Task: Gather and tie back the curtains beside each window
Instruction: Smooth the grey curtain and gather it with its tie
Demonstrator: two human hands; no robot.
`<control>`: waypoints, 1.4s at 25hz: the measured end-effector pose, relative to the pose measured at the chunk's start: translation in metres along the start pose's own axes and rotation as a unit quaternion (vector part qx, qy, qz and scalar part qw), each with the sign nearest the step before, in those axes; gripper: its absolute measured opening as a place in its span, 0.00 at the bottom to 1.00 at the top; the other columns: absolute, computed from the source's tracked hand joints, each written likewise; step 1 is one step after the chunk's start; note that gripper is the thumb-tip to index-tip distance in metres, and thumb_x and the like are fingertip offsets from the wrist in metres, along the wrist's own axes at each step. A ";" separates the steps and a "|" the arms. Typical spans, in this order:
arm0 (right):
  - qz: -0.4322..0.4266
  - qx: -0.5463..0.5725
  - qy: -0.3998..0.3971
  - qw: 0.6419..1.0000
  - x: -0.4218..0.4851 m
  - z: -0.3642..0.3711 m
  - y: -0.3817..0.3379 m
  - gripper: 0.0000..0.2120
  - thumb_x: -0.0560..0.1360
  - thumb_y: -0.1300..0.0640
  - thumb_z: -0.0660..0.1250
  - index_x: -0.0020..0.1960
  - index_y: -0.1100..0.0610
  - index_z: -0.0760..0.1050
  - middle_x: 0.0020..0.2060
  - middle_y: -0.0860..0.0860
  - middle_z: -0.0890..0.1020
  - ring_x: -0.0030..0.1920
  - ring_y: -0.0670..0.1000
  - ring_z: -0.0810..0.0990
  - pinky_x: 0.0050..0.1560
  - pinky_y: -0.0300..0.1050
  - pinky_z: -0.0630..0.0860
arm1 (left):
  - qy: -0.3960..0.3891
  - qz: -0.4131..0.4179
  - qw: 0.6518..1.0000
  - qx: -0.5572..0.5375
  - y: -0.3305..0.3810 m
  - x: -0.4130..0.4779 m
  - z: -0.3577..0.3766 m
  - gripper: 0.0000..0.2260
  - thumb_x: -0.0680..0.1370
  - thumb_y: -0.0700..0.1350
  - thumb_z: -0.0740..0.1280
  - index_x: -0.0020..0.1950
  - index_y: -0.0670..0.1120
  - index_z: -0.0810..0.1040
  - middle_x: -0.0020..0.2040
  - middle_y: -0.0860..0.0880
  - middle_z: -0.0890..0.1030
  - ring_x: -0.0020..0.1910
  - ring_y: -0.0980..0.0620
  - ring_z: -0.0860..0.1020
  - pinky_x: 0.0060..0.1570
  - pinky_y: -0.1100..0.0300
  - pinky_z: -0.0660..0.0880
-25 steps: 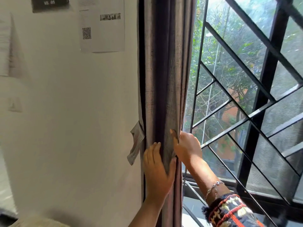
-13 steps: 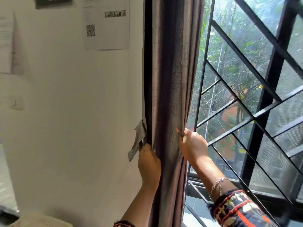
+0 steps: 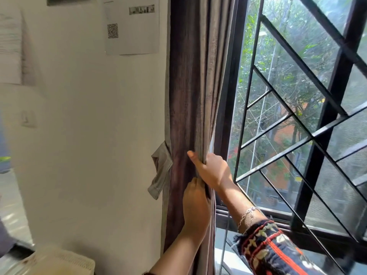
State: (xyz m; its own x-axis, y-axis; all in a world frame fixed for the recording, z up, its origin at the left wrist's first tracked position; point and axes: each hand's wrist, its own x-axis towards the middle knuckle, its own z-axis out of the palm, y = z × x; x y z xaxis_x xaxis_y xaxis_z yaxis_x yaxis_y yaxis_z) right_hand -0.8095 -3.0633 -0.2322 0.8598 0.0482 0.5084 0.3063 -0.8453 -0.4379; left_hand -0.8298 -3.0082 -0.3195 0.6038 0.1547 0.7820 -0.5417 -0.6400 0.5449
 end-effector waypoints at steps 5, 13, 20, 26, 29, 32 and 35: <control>0.061 0.009 -0.004 0.998 0.001 -0.003 0.010 0.19 0.79 0.51 0.56 0.30 0.55 0.64 0.26 0.47 0.70 0.26 0.47 0.68 0.24 0.38 0.59 | 0.070 0.009 0.995 0.070 -0.015 -0.010 -0.010 0.10 0.77 0.44 0.60 0.42 0.42 0.79 0.41 0.45 0.80 0.41 0.44 0.77 0.42 0.53 0.73; 0.044 0.085 0.025 0.995 -0.004 -0.005 0.028 0.23 0.79 0.48 0.58 0.28 0.53 0.58 0.21 0.47 0.65 0.23 0.47 0.64 0.22 0.41 0.60 | 0.166 -0.357 0.919 0.005 -0.059 0.030 -0.021 0.35 0.71 0.56 0.69 0.71 0.40 0.62 0.68 0.38 0.66 0.67 0.39 0.63 0.63 0.42 0.61; 0.042 0.099 0.046 0.993 -0.003 -0.008 0.040 0.22 0.79 0.49 0.58 0.28 0.55 0.60 0.23 0.50 0.68 0.30 0.56 0.69 0.33 0.44 0.64 | 0.068 -0.285 0.943 -0.157 -0.072 0.075 -0.027 0.42 0.68 0.65 0.66 0.76 0.52 0.52 0.75 0.43 0.58 0.74 0.44 0.56 0.73 0.43 0.52; 0.059 0.025 0.034 0.997 0.006 -0.003 0.039 0.21 0.79 0.49 0.56 0.30 0.55 0.60 0.27 0.52 0.70 0.33 0.57 0.70 0.32 0.44 0.62 | 0.110 -0.227 0.941 -0.226 -0.052 0.069 -0.033 0.24 0.78 0.52 0.62 0.73 0.50 0.63 0.71 0.46 0.68 0.70 0.47 0.66 0.72 0.48 0.59; 0.045 -0.012 0.052 0.998 0.009 0.004 0.032 0.14 0.79 0.53 0.56 0.39 0.58 0.70 0.36 0.59 0.79 0.38 0.61 0.77 0.35 0.43 0.64 | 0.103 -0.246 0.937 -0.225 -0.045 0.067 -0.038 0.20 0.79 0.51 0.59 0.69 0.45 0.68 0.64 0.44 0.75 0.62 0.48 0.74 0.65 0.57 0.68; 0.027 -0.046 0.080 0.995 0.008 0.011 0.023 0.09 0.77 0.59 0.55 0.46 0.60 0.73 0.41 0.60 0.82 0.42 0.63 0.80 0.35 0.42 0.64 | 0.073 -0.282 0.925 -0.242 -0.037 0.064 -0.042 0.19 0.80 0.54 0.56 0.65 0.46 0.72 0.57 0.47 0.78 0.54 0.54 0.76 0.50 0.71 0.70; 0.015 -0.090 0.076 0.993 0.009 0.021 0.011 0.08 0.75 0.64 0.55 0.50 0.60 0.71 0.43 0.59 0.82 0.45 0.62 0.81 0.37 0.45 0.67 | 0.054 -0.288 0.914 -0.279 -0.027 0.056 -0.042 0.13 0.79 0.53 0.57 0.55 0.49 0.76 0.43 0.55 0.79 0.39 0.65 0.77 0.33 0.81 0.68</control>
State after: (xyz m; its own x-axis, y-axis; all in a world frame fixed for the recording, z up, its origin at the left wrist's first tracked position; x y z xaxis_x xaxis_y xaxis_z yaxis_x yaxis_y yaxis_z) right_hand -0.7902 -3.0609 -0.2475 0.7918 -0.0478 0.6089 0.1919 -0.9270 -0.3222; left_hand -0.8059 -2.9501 -0.2774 0.8382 0.4383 0.3246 -0.3836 0.0507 0.9221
